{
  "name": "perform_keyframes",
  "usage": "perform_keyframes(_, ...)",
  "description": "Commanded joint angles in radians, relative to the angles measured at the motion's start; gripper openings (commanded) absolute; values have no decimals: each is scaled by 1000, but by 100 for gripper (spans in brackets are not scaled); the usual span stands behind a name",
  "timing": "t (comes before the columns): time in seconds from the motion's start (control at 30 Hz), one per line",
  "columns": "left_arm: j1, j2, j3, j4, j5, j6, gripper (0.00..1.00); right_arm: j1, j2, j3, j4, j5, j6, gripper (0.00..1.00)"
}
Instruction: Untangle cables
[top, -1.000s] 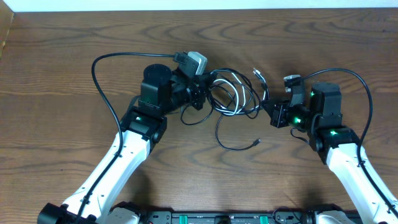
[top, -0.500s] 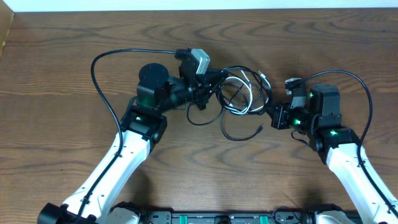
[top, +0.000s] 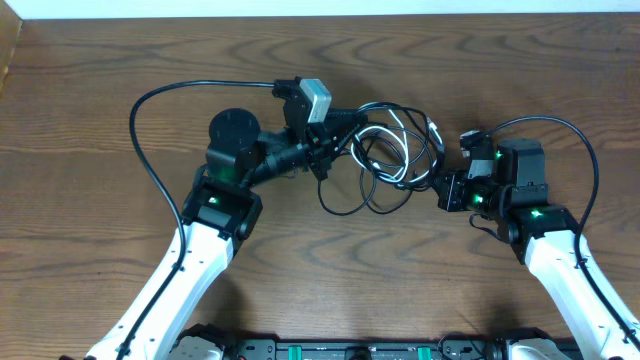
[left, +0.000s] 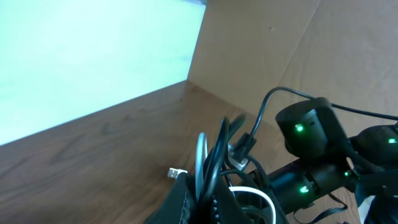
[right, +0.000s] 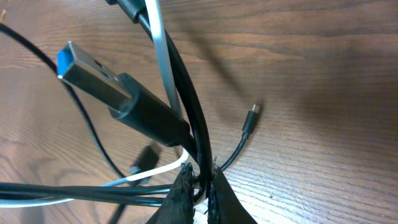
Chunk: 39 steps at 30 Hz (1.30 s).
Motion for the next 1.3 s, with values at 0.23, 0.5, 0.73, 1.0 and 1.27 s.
perform_keyframes(0.23, 7, -82, 19, 28, -2, -10, 8, -7, -4, 1, -12, 69, -6, 4)
perform_keyframes(0.5, 7, -92, 19, 28, -2, -10, 8, -7, -4, 1, -12, 80, -6, 4)
perform_keyframes(0.73, 7, -92, 19, 27, -2, -11, 8, -7, -4, 1, -13, 79, -2, 6)
perform_keyframes(1.0, 7, -93, 19, 28, -2, -18, 8, -7, -4, 1, -16, 92, -2, 6)
perform_keyframes(1.27, 7, -93, 19, 27, -2, -18, 8, -7, -4, 1, -16, 93, -2, 56)
